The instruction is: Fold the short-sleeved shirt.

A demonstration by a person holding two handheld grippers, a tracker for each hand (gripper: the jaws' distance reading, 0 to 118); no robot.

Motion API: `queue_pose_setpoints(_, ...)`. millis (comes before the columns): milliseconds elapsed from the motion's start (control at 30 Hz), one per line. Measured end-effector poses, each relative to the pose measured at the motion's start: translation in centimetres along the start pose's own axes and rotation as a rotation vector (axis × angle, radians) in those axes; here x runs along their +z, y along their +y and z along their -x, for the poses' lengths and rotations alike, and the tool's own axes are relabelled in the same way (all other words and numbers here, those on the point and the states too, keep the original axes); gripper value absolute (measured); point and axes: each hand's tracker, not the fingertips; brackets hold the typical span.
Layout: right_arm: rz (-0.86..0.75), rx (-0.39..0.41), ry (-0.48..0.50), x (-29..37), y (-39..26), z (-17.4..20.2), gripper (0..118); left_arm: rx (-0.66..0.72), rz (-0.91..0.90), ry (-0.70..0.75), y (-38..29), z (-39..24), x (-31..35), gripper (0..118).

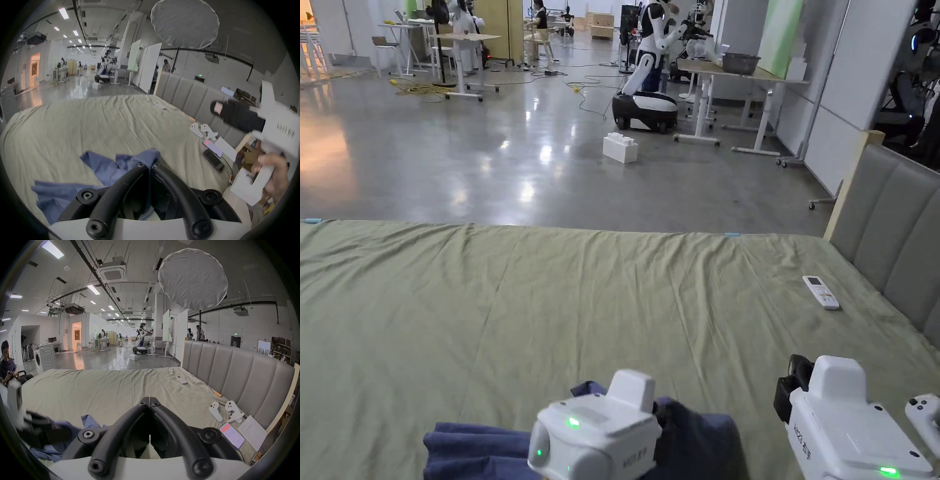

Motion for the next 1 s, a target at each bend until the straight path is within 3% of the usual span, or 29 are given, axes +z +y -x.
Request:
queue_pose_setpoints(67,0.008,0.002,0.002,-0.1,-0.2,0.1,0,0.016,0.026,-0.014,-1.4,-0.1,-0.4,3)
queue_pose_setpoints(133,0.014,0.005,0.008,-0.2,-0.4,0.3,0,0.018,0.047,-0.03,-1.8,-0.4,-0.1,17)
queue_pose_setpoints(200,0.017,0.009,0.016,-0.2,-0.4,0.5,0,0.005,0.047,-0.045,-1.9,-0.2,0.6,53)
queue_pose_setpoints(267,0.017,0.016,0.025,-0.2,-0.3,0.8,0,-0.034,0.007,-0.058,-1.7,0.4,2.1,81)
queue_pose_setpoints(367,0.005,0.024,0.036,-0.2,0.0,1.3,0,-0.038,-0.092,-0.006,-0.8,2.1,4.9,84)
queue_pose_setpoints(533,-0.025,0.028,0.056,-0.1,0.6,2.6,0,0.024,-0.26,0.236,0.7,6.0,9.3,83)
queue_pose_setpoints(600,-0.038,0.034,0.059,0.0,0.8,3.2,0,0.025,-0.307,0.358,0.8,7.5,10.8,76)
queue_pose_setpoints(633,-0.047,0.039,0.059,0.1,0.8,3.5,0,0.024,-0.331,0.413,0.7,8.2,11.5,68)
queue_pose_setpoints(733,-0.089,0.065,0.06,0.5,1.0,4.4,0,0.059,-0.379,0.539,0.7,10.1,13.3,19)
queue_pose_setpoints(767,-0.082,0.052,0.063,0.5,0.9,4.6,0,0.071,-0.395,0.574,0.6,10.6,13.9,9)
queue_pose_setpoints(833,-0.092,0.043,0.064,0.5,1.0,5.1,0,0.077,-0.42,0.606,0.5,11.5,14.8,2)
queue_pose_setpoints(1000,-0.091,0.023,0.077,0.1,1.0,5.8,0,0.031,-0.386,0.653,0.5,13.0,16.1,0)
